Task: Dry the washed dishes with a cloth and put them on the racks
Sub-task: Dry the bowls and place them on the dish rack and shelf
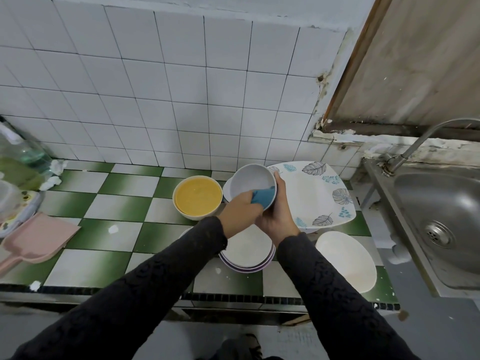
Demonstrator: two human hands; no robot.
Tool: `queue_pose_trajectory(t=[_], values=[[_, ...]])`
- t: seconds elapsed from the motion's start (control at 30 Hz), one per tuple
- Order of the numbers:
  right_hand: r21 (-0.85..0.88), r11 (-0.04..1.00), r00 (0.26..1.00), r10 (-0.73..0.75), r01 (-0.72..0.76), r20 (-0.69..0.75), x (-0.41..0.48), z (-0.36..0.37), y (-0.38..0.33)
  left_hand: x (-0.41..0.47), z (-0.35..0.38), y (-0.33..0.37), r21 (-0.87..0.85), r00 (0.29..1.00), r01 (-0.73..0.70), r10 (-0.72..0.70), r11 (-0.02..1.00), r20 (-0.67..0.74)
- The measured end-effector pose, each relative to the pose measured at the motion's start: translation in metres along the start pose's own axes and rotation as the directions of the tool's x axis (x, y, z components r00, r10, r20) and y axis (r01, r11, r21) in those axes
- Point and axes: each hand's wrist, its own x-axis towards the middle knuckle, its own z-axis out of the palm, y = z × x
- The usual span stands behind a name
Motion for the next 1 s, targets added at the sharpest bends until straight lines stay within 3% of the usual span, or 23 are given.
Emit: queue_pose_trajectory(t=[0.07,0.17,0.23,0.27,0.33,0.4,0.47,0.53,0.57,0.7,0.87,1.0], values=[[-0.008,0.998,0.998,0.058,-0.058,0.025,0.005,-0.003,0.001,-0.002,-0.007,0.0,-0.291,0.997,0.072,-0.081,0.954,-0.018],[-0.017,0.994,0.989,0.112,-0.11,0.099,0.01,-0.009,0.0,-0.002,-0.023,-0.004,-0.659,0.994,0.071,-0.108,0.749,-0.015],[-0.003,0.992,0.987,0.123,-0.124,0.104,0.011,-0.012,-0.001,0.001,-0.031,-0.005,-0.779,0.987,0.005,-0.13,0.627,-0.099],[0.02,0.991,0.987,0.129,-0.131,0.091,0.01,-0.013,0.0,0.002,-0.032,-0.005,-0.763,0.971,-0.061,-0.139,0.644,-0.195],[0.072,0.987,0.988,0.136,-0.141,0.073,0.012,-0.011,0.002,0.001,-0.026,-0.007,-0.598,0.909,-0.196,-0.084,0.777,-0.408],[0.084,0.979,0.981,0.177,-0.184,0.085,0.01,-0.007,0.007,0.002,-0.019,-0.013,-0.348,0.87,-0.272,0.074,0.897,-0.488],[0.07,0.974,0.971,0.207,-0.216,0.115,0.005,-0.001,0.012,0.006,-0.013,-0.027,0.053,0.893,-0.278,0.278,0.959,-0.355],[0.078,0.965,0.96,0.236,-0.25,0.15,0.002,-0.002,0.016,0.013,-0.009,-0.04,0.484,0.91,-0.274,0.387,0.831,-0.148],[0.079,0.961,0.957,0.25,-0.263,0.146,0.001,-0.002,0.017,0.016,-0.009,-0.043,0.584,0.916,-0.269,0.392,0.766,-0.092],[0.024,0.975,0.969,0.214,-0.219,0.127,-0.003,-0.008,0.016,0.018,-0.013,-0.05,0.695,0.955,-0.246,0.291,0.675,0.055],[0.029,0.978,0.977,0.204,-0.206,0.063,0.0,-0.015,0.019,0.02,-0.014,-0.053,0.738,0.971,-0.226,0.205,0.636,0.12],[0.084,0.98,0.983,0.18,-0.182,0.032,0.001,-0.02,0.024,0.021,-0.015,-0.053,0.698,0.976,-0.215,0.142,0.683,0.162]])
